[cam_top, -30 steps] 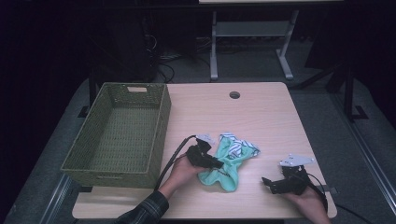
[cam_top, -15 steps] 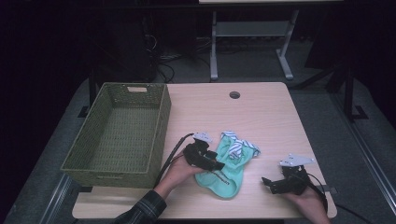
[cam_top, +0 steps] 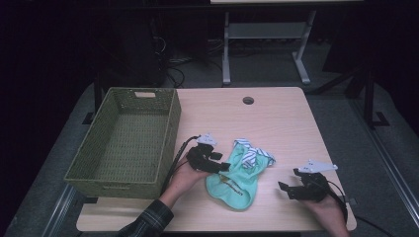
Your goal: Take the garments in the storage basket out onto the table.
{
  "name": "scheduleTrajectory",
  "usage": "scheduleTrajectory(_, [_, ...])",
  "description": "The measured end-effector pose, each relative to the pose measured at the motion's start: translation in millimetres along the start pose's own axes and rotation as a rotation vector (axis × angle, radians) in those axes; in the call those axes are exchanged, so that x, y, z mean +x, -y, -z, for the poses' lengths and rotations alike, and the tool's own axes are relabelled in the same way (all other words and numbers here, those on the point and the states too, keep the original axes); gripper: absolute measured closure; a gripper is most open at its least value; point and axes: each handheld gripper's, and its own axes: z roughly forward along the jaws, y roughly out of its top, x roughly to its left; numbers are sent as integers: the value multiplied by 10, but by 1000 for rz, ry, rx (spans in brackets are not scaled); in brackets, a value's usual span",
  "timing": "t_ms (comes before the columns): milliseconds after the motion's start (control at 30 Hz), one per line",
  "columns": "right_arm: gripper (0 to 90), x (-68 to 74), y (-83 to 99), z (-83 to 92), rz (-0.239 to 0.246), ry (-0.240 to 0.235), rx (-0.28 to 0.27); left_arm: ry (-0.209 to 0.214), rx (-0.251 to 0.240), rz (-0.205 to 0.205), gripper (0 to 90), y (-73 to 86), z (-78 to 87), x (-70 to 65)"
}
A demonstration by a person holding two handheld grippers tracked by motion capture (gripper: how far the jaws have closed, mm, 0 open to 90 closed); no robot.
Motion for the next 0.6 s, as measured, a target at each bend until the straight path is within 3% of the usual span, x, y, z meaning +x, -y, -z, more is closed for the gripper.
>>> scheduleTrajectory(267, [324,-42,-182,45,-23,-15,-37,-36,-23,-7,464,-102,-8,49])
scheduleTrajectory(600, [393,-93,-434,-57,-16,-26,-52,-77,-14,-34,490,-316,-157,158])
